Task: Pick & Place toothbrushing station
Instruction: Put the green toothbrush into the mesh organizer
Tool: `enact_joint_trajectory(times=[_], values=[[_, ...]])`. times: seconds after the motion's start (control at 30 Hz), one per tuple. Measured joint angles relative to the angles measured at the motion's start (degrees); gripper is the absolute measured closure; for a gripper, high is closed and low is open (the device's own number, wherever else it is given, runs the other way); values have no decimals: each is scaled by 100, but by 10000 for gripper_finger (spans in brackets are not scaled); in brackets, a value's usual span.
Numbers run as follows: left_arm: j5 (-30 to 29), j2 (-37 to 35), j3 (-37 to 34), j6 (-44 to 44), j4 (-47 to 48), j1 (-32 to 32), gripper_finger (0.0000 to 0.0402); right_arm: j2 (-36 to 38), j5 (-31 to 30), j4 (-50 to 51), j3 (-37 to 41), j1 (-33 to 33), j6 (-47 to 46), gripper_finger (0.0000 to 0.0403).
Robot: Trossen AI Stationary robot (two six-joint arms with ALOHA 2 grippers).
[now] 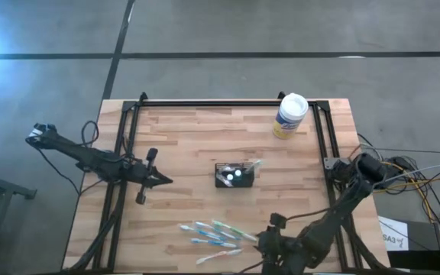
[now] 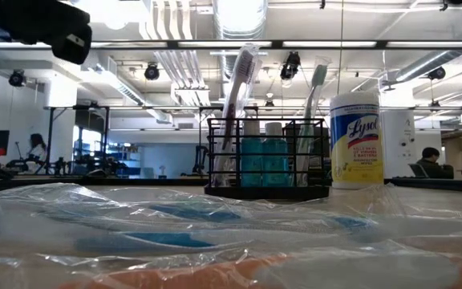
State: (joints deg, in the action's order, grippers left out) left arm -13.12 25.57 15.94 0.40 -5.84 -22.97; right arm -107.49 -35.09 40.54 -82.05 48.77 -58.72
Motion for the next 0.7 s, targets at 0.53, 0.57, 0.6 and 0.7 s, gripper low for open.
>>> enact_joint_trajectory(times=[0.53,0.57,0.6,0.7], values=[[301,-589,-464,-462,-4,3,385,-1139,961,-42,16,-703,68,219],[301,-589,-483,-516,-5,3,385,-1151,1021,-40,16,-737,122,221],[301,-589,-492,-557,-10,3,386,-1154,1069,-41,23,-766,205,223],[301,-585,-505,-703,-12,3,388,-1155,1176,-61,53,-842,372,229]])
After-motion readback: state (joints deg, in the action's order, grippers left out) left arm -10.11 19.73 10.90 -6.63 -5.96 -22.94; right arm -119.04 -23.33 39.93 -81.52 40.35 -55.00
